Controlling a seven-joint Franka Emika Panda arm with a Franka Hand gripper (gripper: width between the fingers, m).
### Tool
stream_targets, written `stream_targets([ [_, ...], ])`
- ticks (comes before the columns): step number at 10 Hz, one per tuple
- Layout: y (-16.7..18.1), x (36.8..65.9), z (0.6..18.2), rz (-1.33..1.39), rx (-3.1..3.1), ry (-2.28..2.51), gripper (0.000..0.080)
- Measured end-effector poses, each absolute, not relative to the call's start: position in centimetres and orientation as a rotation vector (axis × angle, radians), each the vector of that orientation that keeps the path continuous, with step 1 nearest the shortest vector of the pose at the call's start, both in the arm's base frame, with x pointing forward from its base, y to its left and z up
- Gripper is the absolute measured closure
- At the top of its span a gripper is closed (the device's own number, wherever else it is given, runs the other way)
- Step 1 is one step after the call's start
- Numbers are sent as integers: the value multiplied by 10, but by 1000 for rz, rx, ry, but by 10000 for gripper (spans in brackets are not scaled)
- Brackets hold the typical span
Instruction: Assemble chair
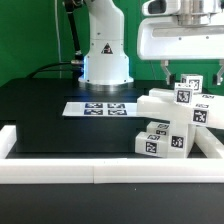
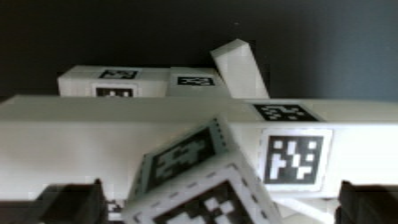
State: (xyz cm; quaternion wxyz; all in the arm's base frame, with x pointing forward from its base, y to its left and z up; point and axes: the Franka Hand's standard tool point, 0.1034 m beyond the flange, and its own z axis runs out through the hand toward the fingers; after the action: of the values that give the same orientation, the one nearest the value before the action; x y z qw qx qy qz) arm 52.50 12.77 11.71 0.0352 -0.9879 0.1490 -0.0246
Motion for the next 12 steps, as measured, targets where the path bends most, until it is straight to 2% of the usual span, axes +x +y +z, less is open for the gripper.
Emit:
stream_targets([
  [5, 124, 527, 117, -101, -3088, 69, 150],
  [6, 124, 527, 117, -101, -3088, 71, 264],
  [7, 124, 527, 117, -101, -3088, 71, 264],
  [8, 124, 527, 117, -101, -3088, 71, 466],
  [9, 124, 527, 117, -101, -3088, 71, 466],
  [10, 124, 527, 117, -101, -3088, 72, 511],
  [12, 124, 527, 117, -99, -3085, 118, 511],
])
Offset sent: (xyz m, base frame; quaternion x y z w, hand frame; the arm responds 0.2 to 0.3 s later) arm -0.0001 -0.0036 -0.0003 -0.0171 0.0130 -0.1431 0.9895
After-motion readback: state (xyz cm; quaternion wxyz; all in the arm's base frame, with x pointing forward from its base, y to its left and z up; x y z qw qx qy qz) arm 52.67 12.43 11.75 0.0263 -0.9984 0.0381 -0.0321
